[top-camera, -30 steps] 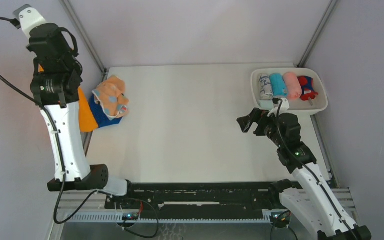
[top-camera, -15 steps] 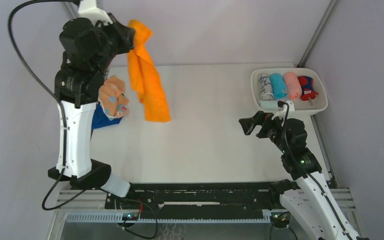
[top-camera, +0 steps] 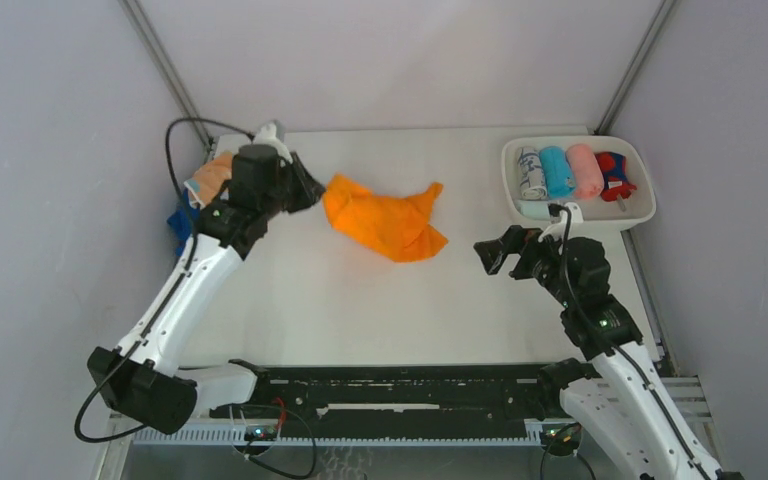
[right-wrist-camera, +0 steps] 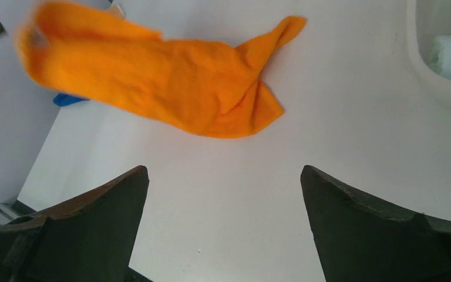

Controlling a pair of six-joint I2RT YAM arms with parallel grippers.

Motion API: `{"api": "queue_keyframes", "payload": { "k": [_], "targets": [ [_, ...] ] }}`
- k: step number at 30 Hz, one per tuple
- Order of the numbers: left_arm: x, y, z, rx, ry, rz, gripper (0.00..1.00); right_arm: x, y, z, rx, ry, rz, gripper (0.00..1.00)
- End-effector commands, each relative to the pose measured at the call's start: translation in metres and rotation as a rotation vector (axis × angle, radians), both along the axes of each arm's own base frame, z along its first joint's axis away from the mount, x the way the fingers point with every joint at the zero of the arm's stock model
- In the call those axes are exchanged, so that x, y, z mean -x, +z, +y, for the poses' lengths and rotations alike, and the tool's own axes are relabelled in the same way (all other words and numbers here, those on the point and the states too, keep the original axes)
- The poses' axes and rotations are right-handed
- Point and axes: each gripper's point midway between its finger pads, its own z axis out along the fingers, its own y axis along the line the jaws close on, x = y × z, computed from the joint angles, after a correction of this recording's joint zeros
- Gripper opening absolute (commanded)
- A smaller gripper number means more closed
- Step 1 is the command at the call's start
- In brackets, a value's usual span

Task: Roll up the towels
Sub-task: Place the towel at the center of the board, then flatten out the towel at the center of the board.

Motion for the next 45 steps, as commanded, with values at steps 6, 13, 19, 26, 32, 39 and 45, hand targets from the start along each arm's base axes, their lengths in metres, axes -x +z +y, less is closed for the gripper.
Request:
{"api": "queue_keyframes", "payload": {
  "k": [6, 13, 19, 26, 32, 39, 45],
  "targets": [
    [0.036, -0.138, 0.106, -0.046, 0.437, 0.261, 0.36, -0.007, -0.030, 0.042, 0.064, 0.157, 0.084, 1.00],
    [0.058, -0.169, 0.094, -0.048, 0.366, 0.336, 0.56, -0.032, -0.070, 0.049, 0.160, 0.102, 0.215, 0.99],
    [0.074, -0.207, 0.056, -0.191, 0.249, 0.428, 0.68, -0.063, -0.095, 0.050, 0.224, 0.034, 0.287, 0.95],
    [0.090, -0.227, 0.044, -0.460, 0.235, 0.465, 0.72, -0.090, -0.117, 0.051, 0.276, -0.021, 0.332, 0.93],
    [0.096, -0.245, 0.038, -0.570, 0.230, 0.488, 0.70, -0.110, -0.126, 0.053, 0.320, -0.043, 0.343, 0.89],
    [0.089, -0.262, 0.033, -0.602, 0.224, 0.511, 0.57, -0.135, -0.142, 0.053, 0.393, -0.066, 0.389, 0.83],
    [0.089, -0.267, 0.032, -0.606, 0.218, 0.515, 0.46, -0.149, -0.154, 0.052, 0.414, -0.068, 0.432, 0.79]
  ]
}}
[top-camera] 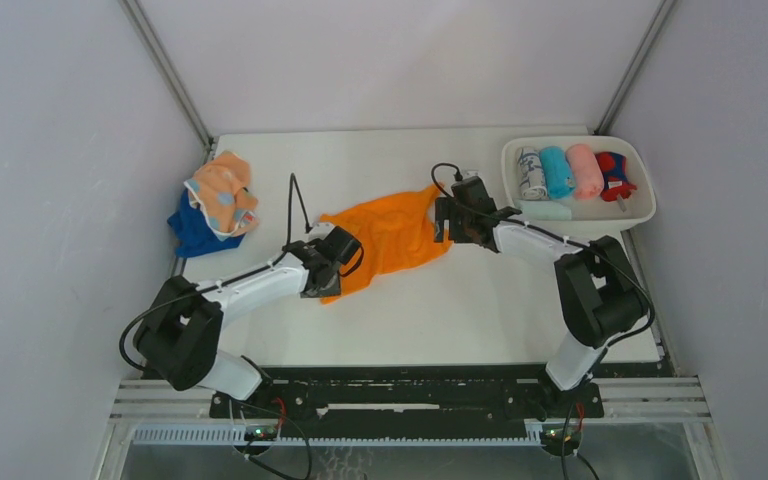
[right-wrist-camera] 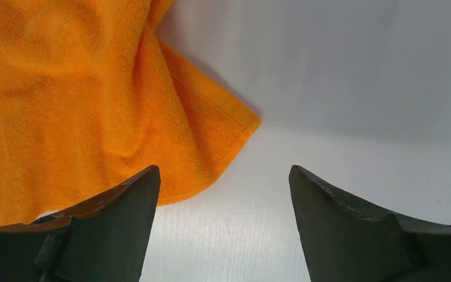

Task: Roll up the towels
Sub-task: Flatten out the towel at the center of the board.

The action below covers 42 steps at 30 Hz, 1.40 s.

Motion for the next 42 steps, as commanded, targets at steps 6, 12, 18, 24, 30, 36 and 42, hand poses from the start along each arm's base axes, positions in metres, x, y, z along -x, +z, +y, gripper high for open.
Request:
{"api": "queue_keyframes", "payload": {
  "k": [6, 12, 18, 24, 30, 36, 42],
  "targets": [
    [-0.017, 0.013, -0.004, 0.001, 0.031, -0.077, 0.32, -0.026, 0.005, -0.002, 0.030, 0.000, -0.020, 0.76],
    [-0.013, 0.018, 0.006, 0.007, 0.069, -0.109, 0.11, -0.036, -0.003, -0.006, 0.077, -0.004, 0.006, 0.69],
    [-0.011, 0.015, 0.016, 0.042, 0.112, -0.109, 0.01, -0.040, -0.017, -0.008, 0.113, 0.006, 0.056, 0.55],
    [-0.009, 0.010, 0.016, 0.081, 0.121, -0.093, 0.00, -0.039, -0.027, -0.004, 0.112, 0.051, 0.099, 0.44],
    [-0.008, 0.006, 0.016, 0.114, 0.132, -0.084, 0.00, -0.037, -0.040, -0.004, 0.127, 0.071, 0.159, 0.40],
    [-0.006, 0.004, 0.021, 0.126, 0.148, -0.080, 0.00, -0.028, -0.054, -0.009, 0.149, 0.067, 0.225, 0.40],
    [-0.005, 0.000, 0.028, 0.180, 0.178, -0.071, 0.00, -0.027, -0.056, -0.019, 0.153, 0.048, 0.254, 0.29]
  ]
}}
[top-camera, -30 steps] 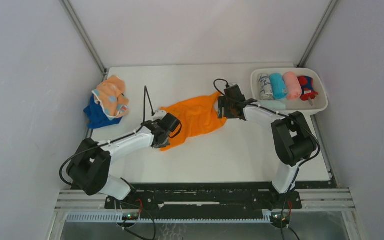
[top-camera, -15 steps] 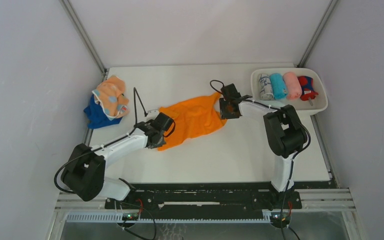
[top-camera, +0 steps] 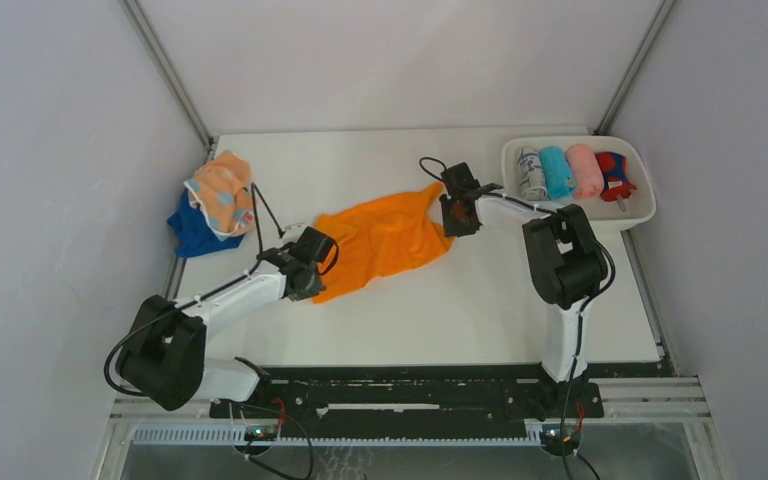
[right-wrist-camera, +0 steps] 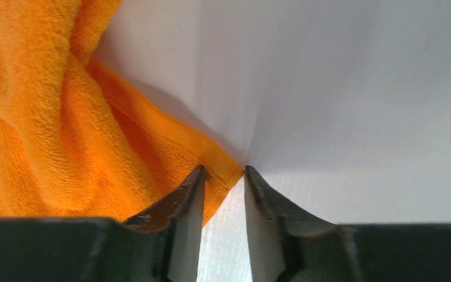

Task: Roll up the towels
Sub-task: Flatten out the towel at the center of the board.

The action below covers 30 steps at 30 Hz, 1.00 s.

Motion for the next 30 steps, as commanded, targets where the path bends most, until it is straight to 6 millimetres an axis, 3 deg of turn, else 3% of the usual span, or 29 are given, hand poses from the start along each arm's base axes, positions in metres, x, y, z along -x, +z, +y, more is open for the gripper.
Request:
{"api": "queue_keyframes", "payload": {
  "k": [1, 5, 9, 14, 15, 16, 19, 21, 24, 30],
  "targets": [
    [-0.003, 0.004, 0.002, 0.084, 0.035, -0.032, 0.00, 0.003, -0.006, -0.016, 0.016, -0.025, 0.051, 0.22],
    [-0.015, 0.011, 0.018, 0.165, 0.105, -0.047, 0.00, -0.011, 0.013, -0.029, 0.028, -0.059, 0.003, 0.03],
    [-0.040, 0.041, 0.031, 0.259, 0.156, -0.111, 0.00, -0.032, 0.061, -0.042, 0.027, -0.098, -0.091, 0.00],
    [-0.083, 0.119, 0.047, 0.352, 0.191, -0.274, 0.00, -0.052, 0.148, -0.063, -0.025, -0.169, -0.264, 0.00],
    [-0.094, 0.147, 0.050, 0.372, 0.190, -0.333, 0.00, -0.053, 0.166, -0.067, -0.042, -0.185, -0.301, 0.00],
    [-0.101, 0.167, 0.054, 0.390, 0.190, -0.372, 0.00, -0.054, 0.193, -0.072, -0.063, -0.202, -0.359, 0.00],
    [-0.112, 0.221, 0.064, 0.440, 0.197, -0.482, 0.00, -0.047, 0.249, -0.081, -0.119, -0.225, -0.482, 0.00],
    [-0.111, 0.252, 0.070, 0.456, 0.198, -0.558, 0.00, -0.038, 0.277, -0.085, -0.144, -0.228, -0.546, 0.00],
    [-0.097, 0.287, 0.071, 0.483, 0.183, -0.654, 0.00, -0.016, 0.304, -0.091, -0.157, -0.228, -0.606, 0.00],
    [-0.050, 0.302, 0.065, 0.527, 0.164, -0.747, 0.01, 0.040, 0.327, -0.103, -0.209, -0.242, -0.709, 0.00]
  ]
}}
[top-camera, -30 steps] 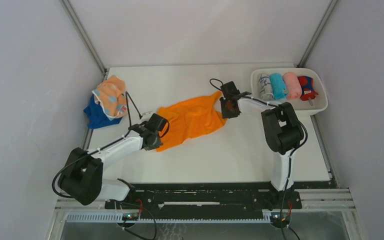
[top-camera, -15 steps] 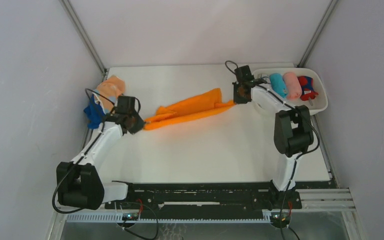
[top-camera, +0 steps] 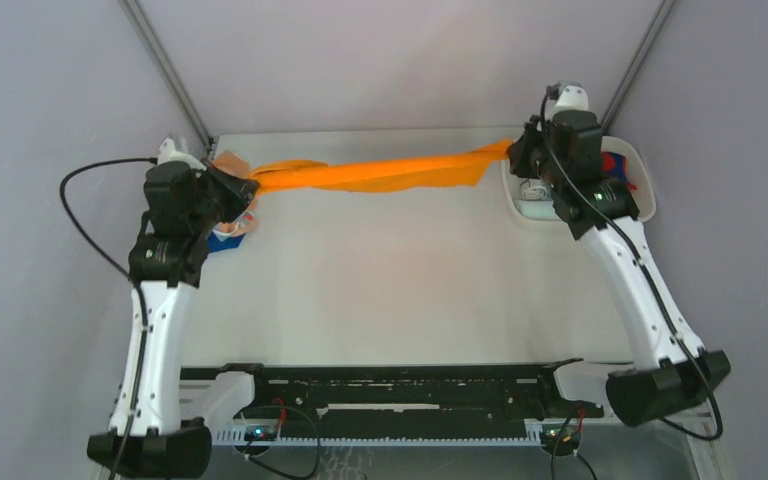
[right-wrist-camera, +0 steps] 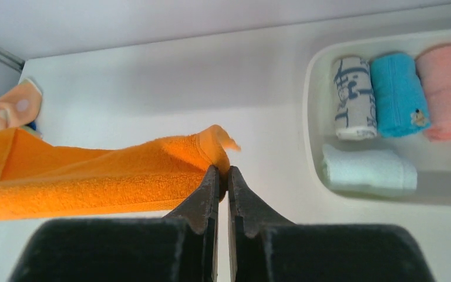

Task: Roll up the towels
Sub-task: Flatten out the towel at the center of the board.

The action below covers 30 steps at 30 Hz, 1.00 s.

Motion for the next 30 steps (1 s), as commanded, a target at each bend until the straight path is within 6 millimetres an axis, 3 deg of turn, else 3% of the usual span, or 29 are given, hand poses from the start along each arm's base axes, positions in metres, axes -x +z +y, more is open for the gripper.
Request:
{"api": "queue_keyframes", "payload": {
  "k": [1, 4, 8, 10, 12, 14, 16, 18, 19, 21, 23, 24, 26, 28, 30],
  "targets": [
    [0.039, 0.009, 0.012, 0.010, 0.059, -0.078, 0.01, 0.033, 0.002, -0.025, -0.002, -0.072, -0.046, 0.00],
    [0.056, -0.004, 0.008, 0.036, 0.054, -0.094, 0.04, 0.053, -0.006, -0.025, -0.011, -0.047, -0.044, 0.00],
    [0.051, -0.040, -0.010, 0.103, -0.023, -0.014, 0.06, 0.055, -0.028, -0.011, -0.020, 0.034, 0.027, 0.00],
    [0.037, -0.063, -0.017, 0.138, -0.058, 0.055, 0.06, 0.045, -0.044, -0.003, -0.016, 0.068, 0.094, 0.00],
    [0.017, -0.098, -0.021, 0.221, -0.069, 0.175, 0.04, 0.029, -0.061, -0.002, -0.006, 0.056, 0.172, 0.00],
    [-0.003, -0.129, -0.045, 0.391, -0.184, 0.288, 0.00, 0.015, -0.076, 0.009, -0.008, 0.086, 0.258, 0.00],
    [-0.021, -0.137, -0.053, 0.466, -0.208, 0.317, 0.00, 0.001, -0.079, 0.022, 0.009, 0.113, 0.289, 0.00],
    [-0.036, -0.123, -0.049, 0.484, -0.194, 0.294, 0.00, -0.012, -0.063, 0.028, 0.037, 0.095, 0.254, 0.00],
    [-0.040, -0.102, -0.049, 0.482, -0.201, 0.246, 0.00, -0.015, -0.048, 0.031, 0.033, 0.091, 0.221, 0.00],
    [-0.041, -0.050, -0.048, 0.423, -0.196, 0.098, 0.01, -0.013, 0.002, 0.043, 0.020, 0.114, 0.041, 0.00],
    [-0.032, -0.008, -0.033, 0.288, -0.127, -0.040, 0.03, -0.006, 0.027, 0.046, 0.017, 0.104, -0.124, 0.00],
    [-0.028, -0.002, -0.020, 0.239, -0.052, -0.075, 0.07, -0.004, 0.036, 0.043, 0.004, 0.090, -0.185, 0.00],
    [-0.024, -0.016, -0.009, 0.324, -0.006, -0.056, 0.09, -0.005, 0.031, 0.035, -0.024, 0.076, -0.147, 0.00],
    [-0.022, -0.025, -0.026, 0.493, -0.120, -0.020, 0.02, 0.000, 0.019, 0.028, -0.039, 0.044, -0.048, 0.00],
    [-0.010, -0.019, -0.038, 0.469, -0.164, -0.053, 0.01, 0.016, 0.020, 0.035, -0.031, 0.072, -0.103, 0.00]
  ]
}}
